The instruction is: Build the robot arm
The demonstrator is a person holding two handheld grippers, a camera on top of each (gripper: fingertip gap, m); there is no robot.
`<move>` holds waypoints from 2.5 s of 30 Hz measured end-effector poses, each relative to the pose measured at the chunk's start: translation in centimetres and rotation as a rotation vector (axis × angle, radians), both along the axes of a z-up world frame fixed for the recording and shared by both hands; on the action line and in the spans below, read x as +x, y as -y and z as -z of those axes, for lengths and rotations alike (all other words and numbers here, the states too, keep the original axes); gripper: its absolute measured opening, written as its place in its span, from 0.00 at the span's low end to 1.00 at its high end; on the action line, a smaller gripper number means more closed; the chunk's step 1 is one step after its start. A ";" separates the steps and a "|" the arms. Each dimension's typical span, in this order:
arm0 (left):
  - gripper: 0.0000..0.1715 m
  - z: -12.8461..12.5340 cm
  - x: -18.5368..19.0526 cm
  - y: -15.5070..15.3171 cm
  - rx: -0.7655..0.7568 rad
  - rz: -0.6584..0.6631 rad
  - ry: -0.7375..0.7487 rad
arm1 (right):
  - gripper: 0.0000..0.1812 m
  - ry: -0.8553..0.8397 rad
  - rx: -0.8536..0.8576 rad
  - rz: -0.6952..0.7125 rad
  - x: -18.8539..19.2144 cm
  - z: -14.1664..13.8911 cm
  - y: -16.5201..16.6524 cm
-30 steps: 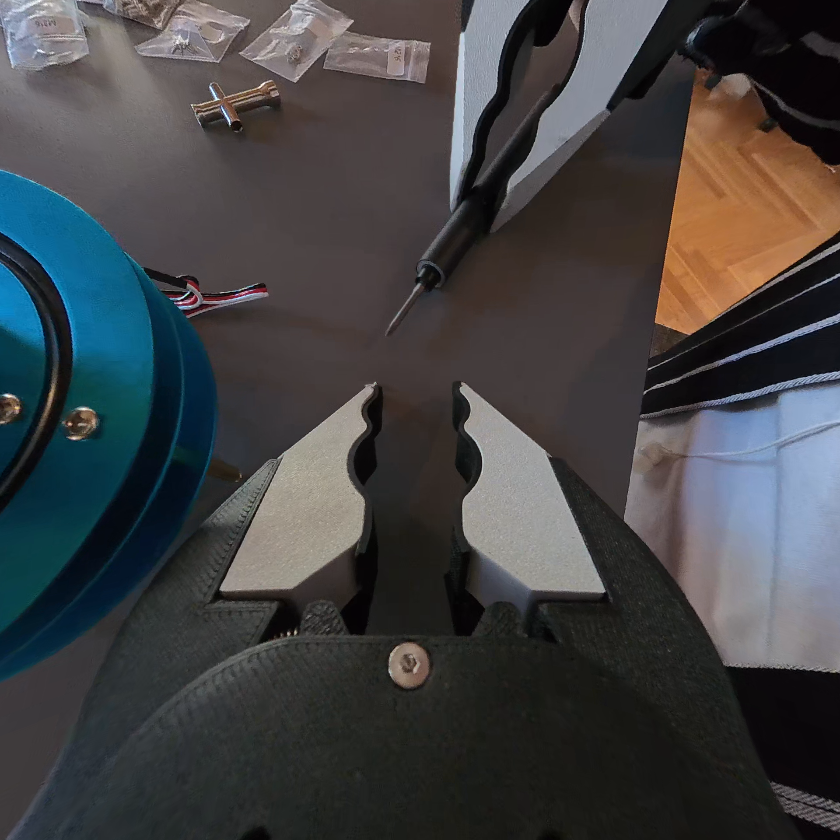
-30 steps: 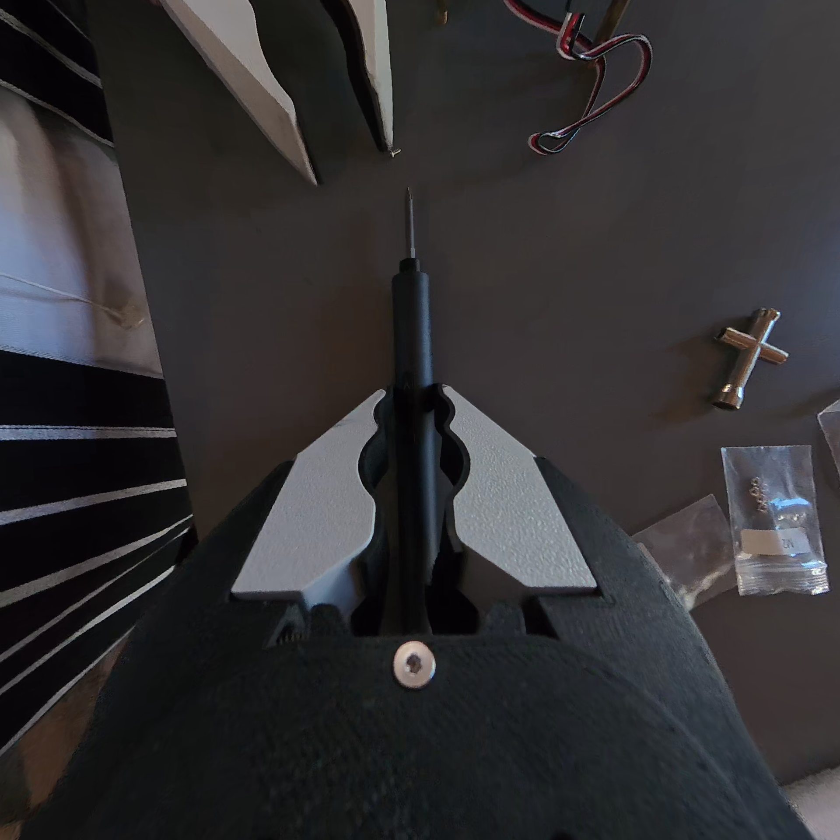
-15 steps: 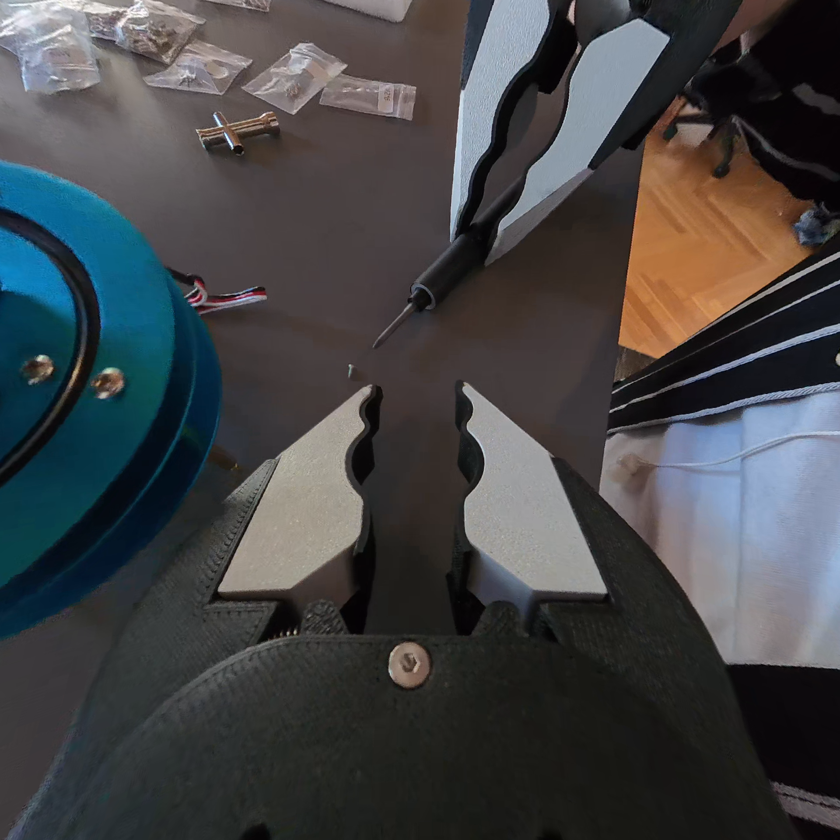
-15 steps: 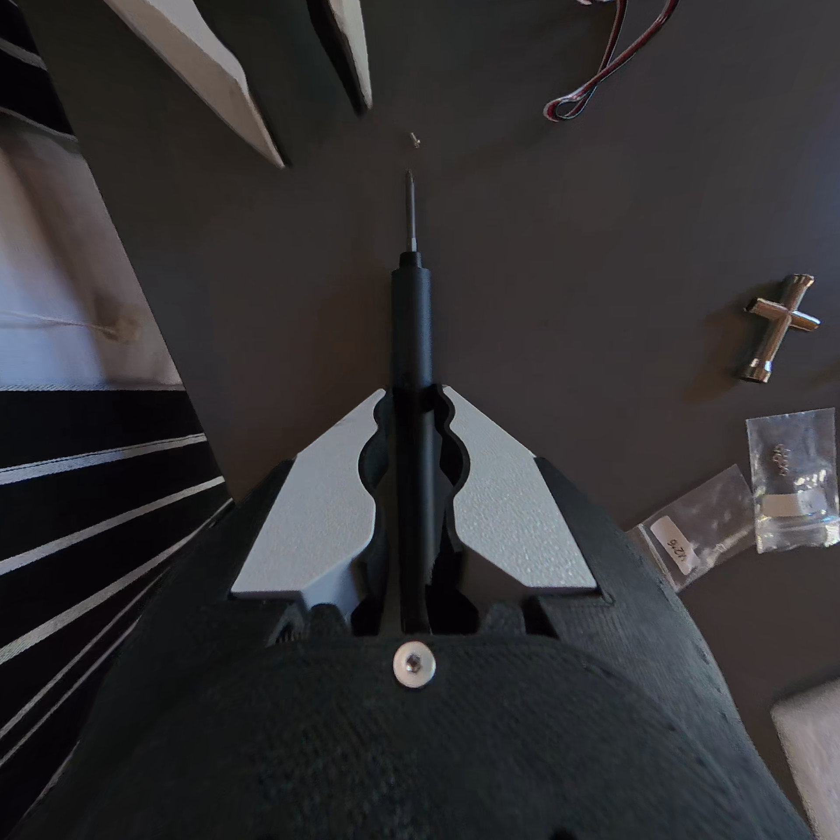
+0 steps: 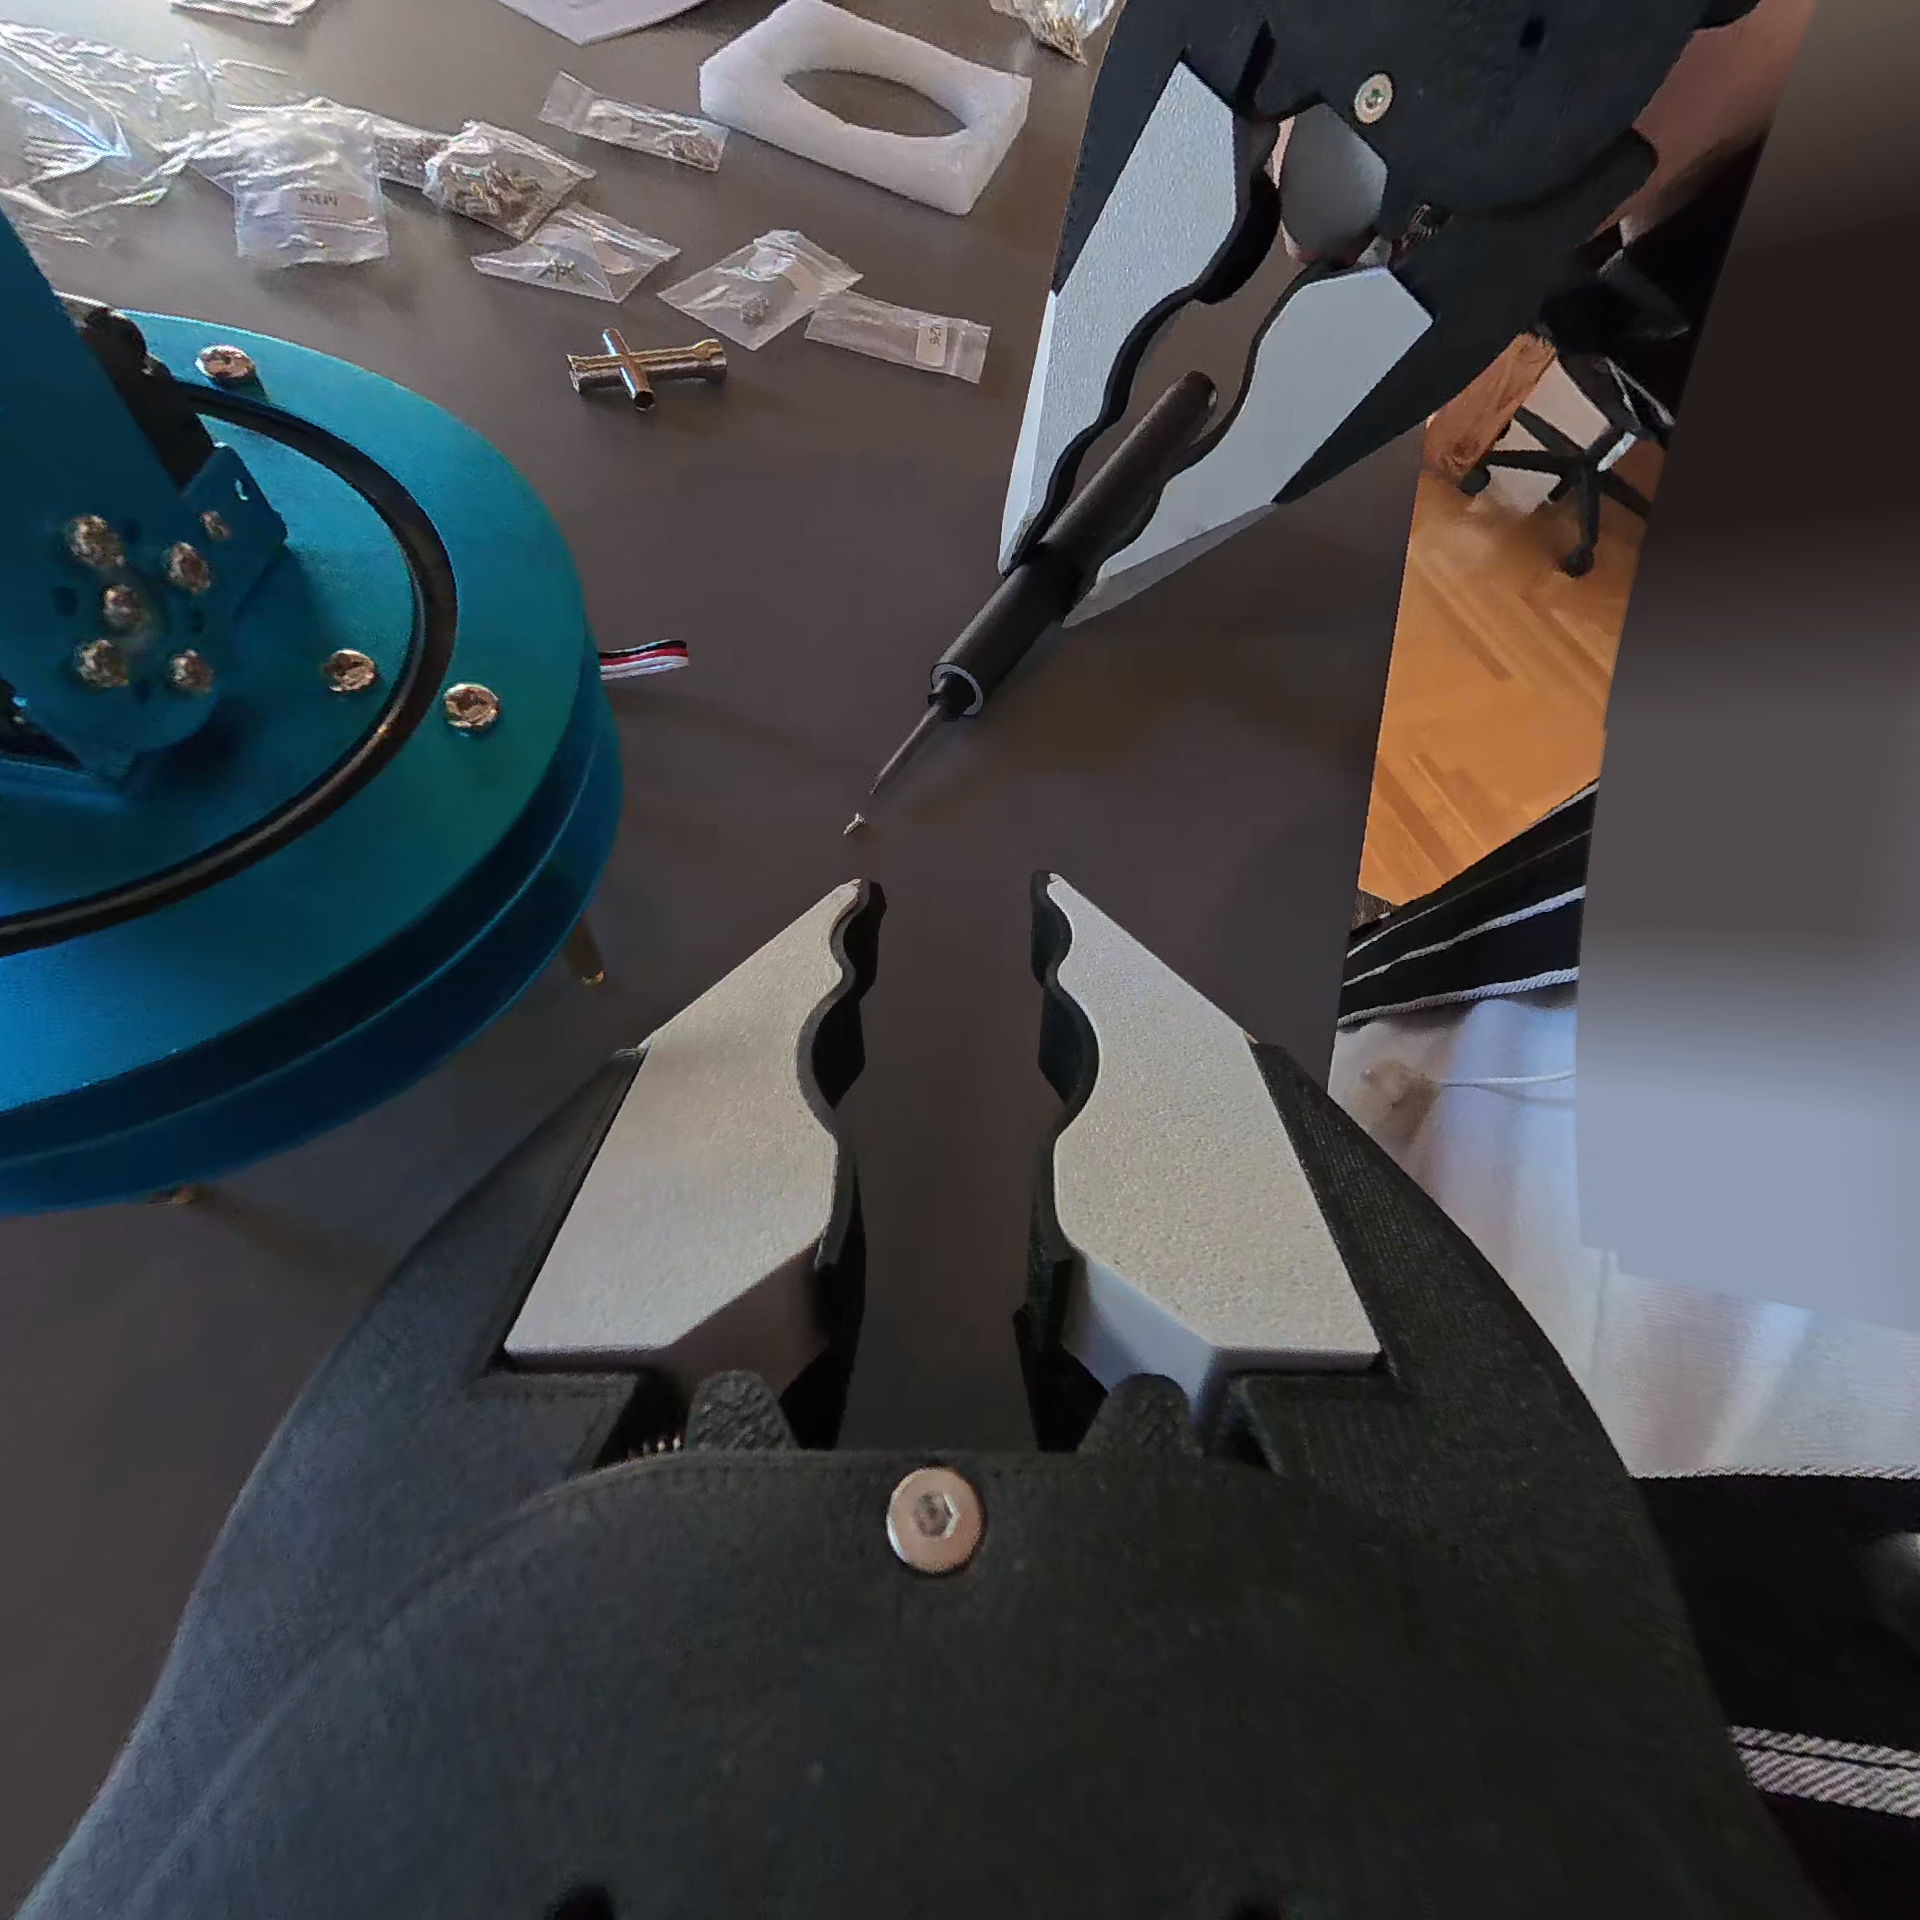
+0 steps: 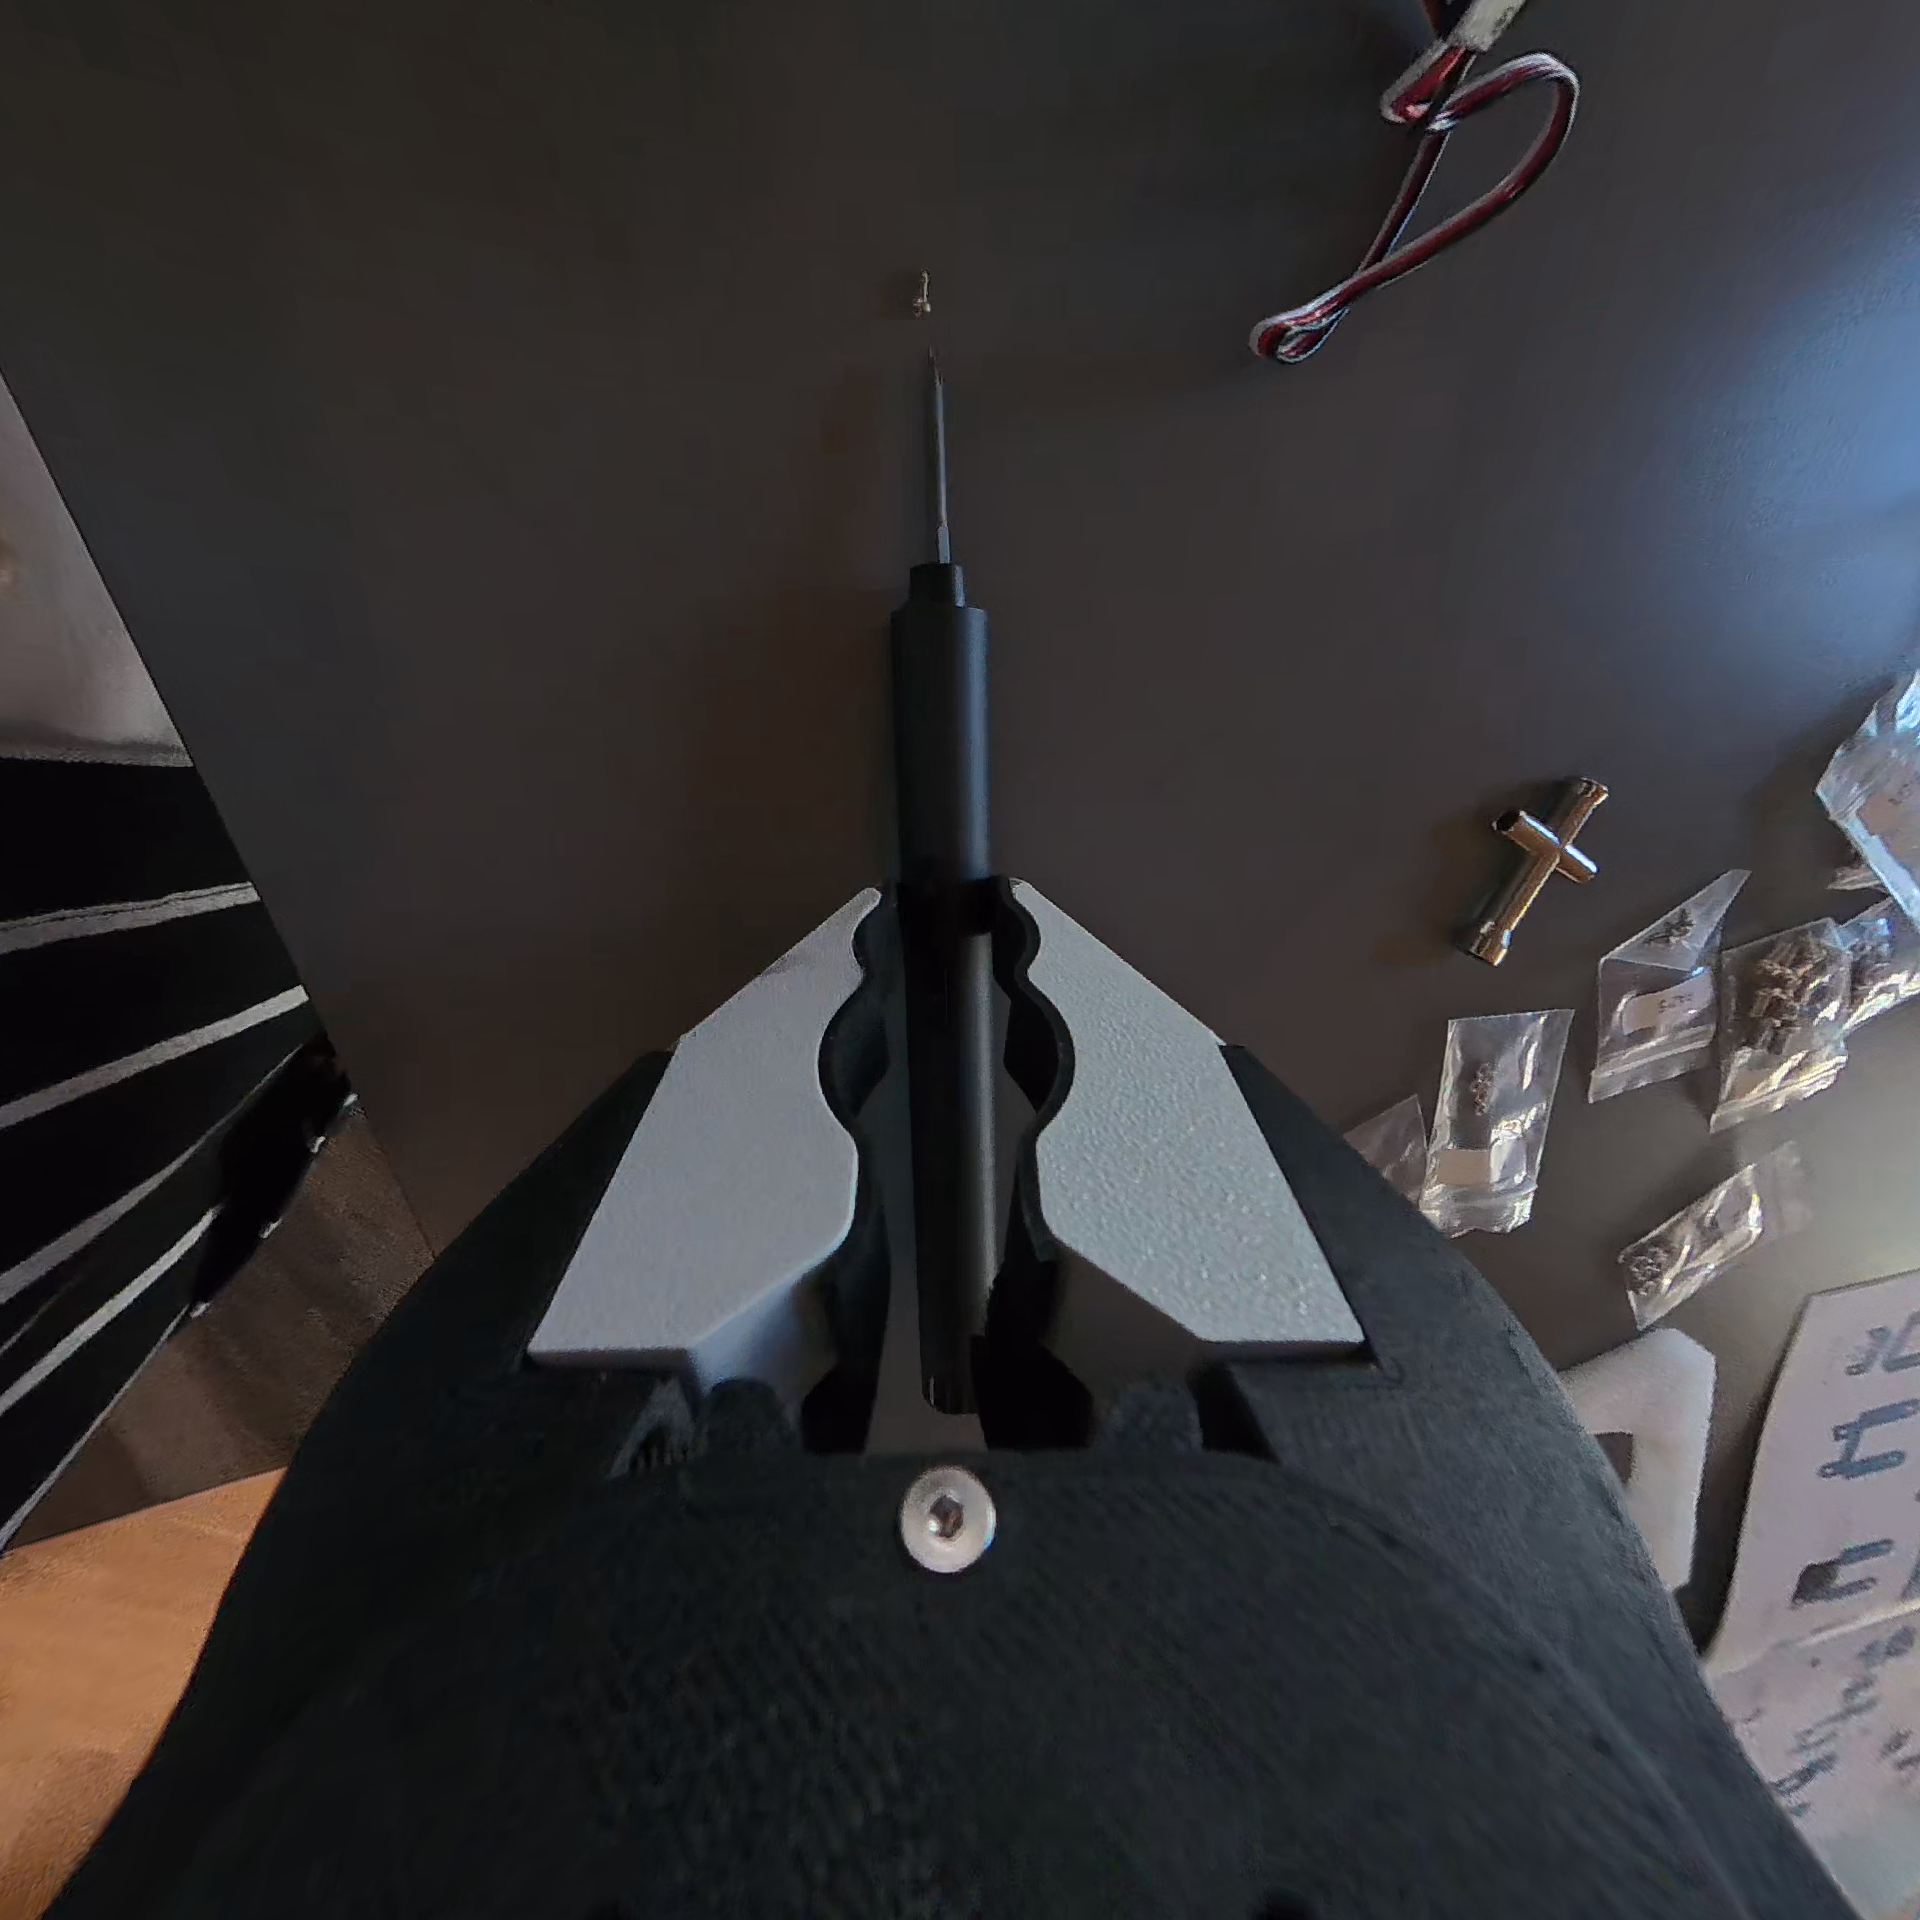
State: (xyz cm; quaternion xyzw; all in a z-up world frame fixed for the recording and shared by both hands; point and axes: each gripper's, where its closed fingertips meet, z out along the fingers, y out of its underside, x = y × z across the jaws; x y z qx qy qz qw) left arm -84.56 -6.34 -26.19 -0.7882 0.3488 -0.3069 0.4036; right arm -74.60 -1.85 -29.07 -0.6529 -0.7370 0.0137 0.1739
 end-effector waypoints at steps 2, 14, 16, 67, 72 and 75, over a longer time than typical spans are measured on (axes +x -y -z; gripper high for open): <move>0.17 0.1 -0.1 0.0 -0.003 -0.002 -0.004 | 0.09 0.018 0.000 -0.004 0.0 0.1 0.0; 0.17 0.1 -0.4 0.1 -0.008 -0.010 -0.001 | 0.09 0.006 -0.035 -0.007 -0.3 0.3 -0.1; 0.17 0.1 -0.5 0.1 -0.009 -0.013 0.000 | 0.09 -0.036 -0.067 0.000 -0.3 0.3 0.0; 0.16 1.8 0.8 -0.5 0.020 -0.003 -0.193 | 0.10 -0.479 -0.151 -0.051 5.1 -1.2 0.2; 0.09 2.5 0.6 -2.4 0.237 0.065 -0.456 | 0.10 -0.462 -0.138 -0.081 5.3 -1.2 -0.1; 0.07 2.4 1.6 -2.4 0.280 0.142 -0.466 | 0.09 -0.450 -0.130 -0.096 5.4 -1.3 -0.2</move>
